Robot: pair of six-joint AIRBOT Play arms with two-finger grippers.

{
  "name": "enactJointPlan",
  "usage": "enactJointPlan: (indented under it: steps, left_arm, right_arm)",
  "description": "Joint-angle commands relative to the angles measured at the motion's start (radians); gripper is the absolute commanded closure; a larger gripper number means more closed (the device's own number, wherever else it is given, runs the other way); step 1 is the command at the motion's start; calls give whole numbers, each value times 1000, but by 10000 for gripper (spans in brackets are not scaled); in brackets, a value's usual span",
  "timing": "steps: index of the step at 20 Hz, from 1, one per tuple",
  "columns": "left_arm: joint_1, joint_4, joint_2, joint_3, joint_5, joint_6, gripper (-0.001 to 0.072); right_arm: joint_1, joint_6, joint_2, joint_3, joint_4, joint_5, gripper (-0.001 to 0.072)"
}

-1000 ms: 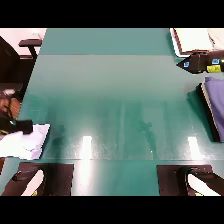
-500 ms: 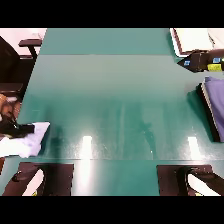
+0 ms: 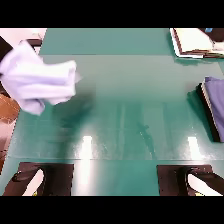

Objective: Fold the shirts.

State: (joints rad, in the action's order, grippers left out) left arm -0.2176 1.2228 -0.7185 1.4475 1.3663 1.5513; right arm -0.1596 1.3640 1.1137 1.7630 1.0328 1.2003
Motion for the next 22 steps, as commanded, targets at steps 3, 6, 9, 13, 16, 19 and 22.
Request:
enactJointPlan:
  steps: [3,6,9,13,16,19,22]
  left_arm:
    - [0,-289,-40,111,-92,-53,688]
    - [55,-357,-108,109,-98,-68,688]
    - [334,-245,-210,109,-192,-67,688]
    - [707,-181,-431,109,-258,-67,687]
    - [900,-179,-626,109,-287,-107,683]
    - [942,-177,-732,110,-303,-120,214]
    - [817,-153,-718,110,-275,-114,102]
  right_arm:
    - [35,0,113,229,14,92,696]
    - [85,18,151,288,13,144,697]
    - [129,23,132,226,13,143,697]
    - [190,23,85,138,13,135,696]
    - [224,23,49,92,13,134,696]
    - [253,23,20,52,14,135,696]
    - [274,23,7,32,13,137,696]
